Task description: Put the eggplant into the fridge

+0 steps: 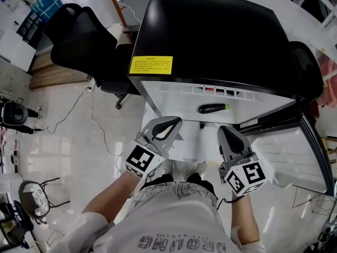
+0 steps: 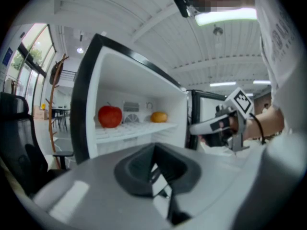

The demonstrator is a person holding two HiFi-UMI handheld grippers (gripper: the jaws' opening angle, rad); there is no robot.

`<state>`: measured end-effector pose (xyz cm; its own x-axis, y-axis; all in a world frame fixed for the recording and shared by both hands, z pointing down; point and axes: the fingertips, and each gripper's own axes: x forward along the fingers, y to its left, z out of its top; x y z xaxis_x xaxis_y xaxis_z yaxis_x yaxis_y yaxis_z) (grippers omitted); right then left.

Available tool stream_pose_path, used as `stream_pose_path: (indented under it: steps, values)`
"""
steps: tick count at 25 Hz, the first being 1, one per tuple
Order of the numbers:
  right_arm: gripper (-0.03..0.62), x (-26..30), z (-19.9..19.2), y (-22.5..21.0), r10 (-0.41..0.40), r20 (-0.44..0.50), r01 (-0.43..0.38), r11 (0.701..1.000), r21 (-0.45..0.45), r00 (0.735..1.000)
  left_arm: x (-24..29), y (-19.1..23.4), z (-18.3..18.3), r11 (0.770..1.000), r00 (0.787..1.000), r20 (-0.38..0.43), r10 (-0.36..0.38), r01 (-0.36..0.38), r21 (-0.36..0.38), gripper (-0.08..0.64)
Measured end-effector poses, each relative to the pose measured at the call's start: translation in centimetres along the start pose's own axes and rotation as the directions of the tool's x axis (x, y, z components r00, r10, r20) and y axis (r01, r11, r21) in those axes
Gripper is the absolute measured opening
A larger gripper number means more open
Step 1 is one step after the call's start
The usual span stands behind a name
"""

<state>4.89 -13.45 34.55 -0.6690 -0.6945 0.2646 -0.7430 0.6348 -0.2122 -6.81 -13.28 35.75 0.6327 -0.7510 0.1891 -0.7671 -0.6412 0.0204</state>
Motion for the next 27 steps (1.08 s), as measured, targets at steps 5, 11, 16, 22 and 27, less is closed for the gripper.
stream_pose_path:
  steps: [5,11,16,22,27]
  values:
    - [0.0,0.11,-0.06,0.31,0.01,-0.01,-0.01,1.0,-0.014,1.0,-0.14,0.25,0.36,1.0,1.0,0.006,0.004,-0.004,0.001,0.008]
    - [0.0,0.17,-0.09,0.25,0.014,-0.01,-0.014,1.0,-0.015,1.0,-0.07,0.47,0.09,1.0,1.0,0.0,0.011,-0.011,-0.009,0.008]
    - [0.0,0.14,-0.21,0.02,0.013,-0.015,-0.013,1.0,-0.014,1.0,0.05,0.59,0.13,1.0,1.0,-0.004,0.014,-0.014,-0.014,0.008]
    - [0.0,0.14,-0.37,-0.21,0.013,-0.018,-0.013,1.0,-0.01,1.0,0.35,0.37,-0.06,1.0,1.0,-0.005,0.011,-0.011,-0.017,0.008]
    - [0.0,0.07,-0.52,-0.35,0.012,-0.022,-0.012,1.0,-0.009,1.0,0.36,0.34,0.01,1.0,1.0,-0.005,0.012,-0.012,-0.019,0.008]
